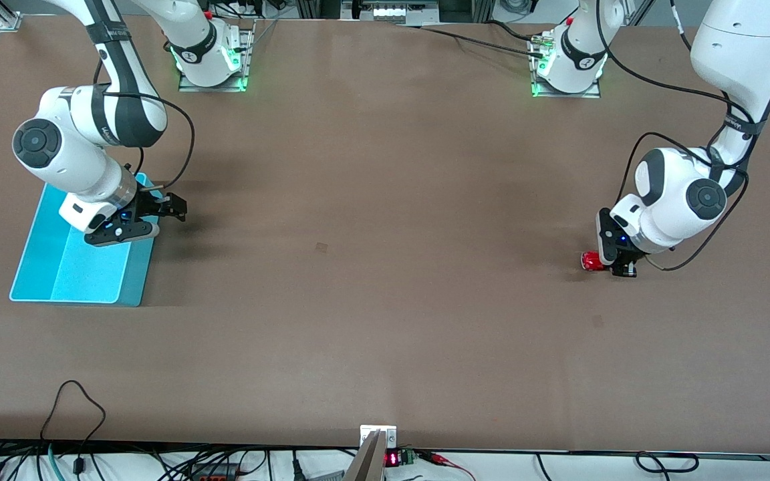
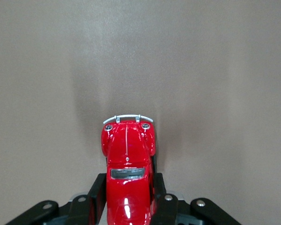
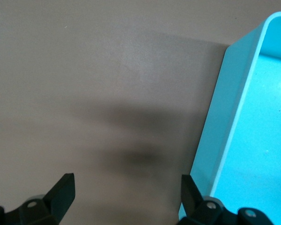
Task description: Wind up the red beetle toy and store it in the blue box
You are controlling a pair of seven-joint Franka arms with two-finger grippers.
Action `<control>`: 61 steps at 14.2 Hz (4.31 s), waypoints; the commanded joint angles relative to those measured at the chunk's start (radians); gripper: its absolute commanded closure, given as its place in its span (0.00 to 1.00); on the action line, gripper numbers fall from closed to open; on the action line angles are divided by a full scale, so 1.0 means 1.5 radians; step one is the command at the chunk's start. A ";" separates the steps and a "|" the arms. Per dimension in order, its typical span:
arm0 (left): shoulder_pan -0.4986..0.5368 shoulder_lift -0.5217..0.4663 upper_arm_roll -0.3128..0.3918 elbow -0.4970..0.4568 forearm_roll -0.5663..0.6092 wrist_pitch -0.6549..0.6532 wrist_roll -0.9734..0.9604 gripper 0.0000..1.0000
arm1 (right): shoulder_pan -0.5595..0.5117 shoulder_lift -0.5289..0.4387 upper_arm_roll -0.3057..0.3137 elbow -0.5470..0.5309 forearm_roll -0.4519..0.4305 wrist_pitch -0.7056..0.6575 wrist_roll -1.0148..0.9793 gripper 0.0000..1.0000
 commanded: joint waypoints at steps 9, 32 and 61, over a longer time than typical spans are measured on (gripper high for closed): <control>0.114 0.047 -0.010 0.042 0.012 -0.006 0.113 0.60 | 0.012 0.027 -0.002 0.028 0.001 -0.019 0.000 0.00; 0.098 -0.086 -0.139 0.266 -0.057 -0.429 -0.132 0.00 | 0.028 0.039 -0.002 0.029 -0.003 -0.029 -0.219 0.00; -0.080 -0.279 0.070 0.332 -0.058 -0.629 -1.098 0.00 | -0.046 0.232 0.042 0.066 -0.147 0.159 -0.738 0.01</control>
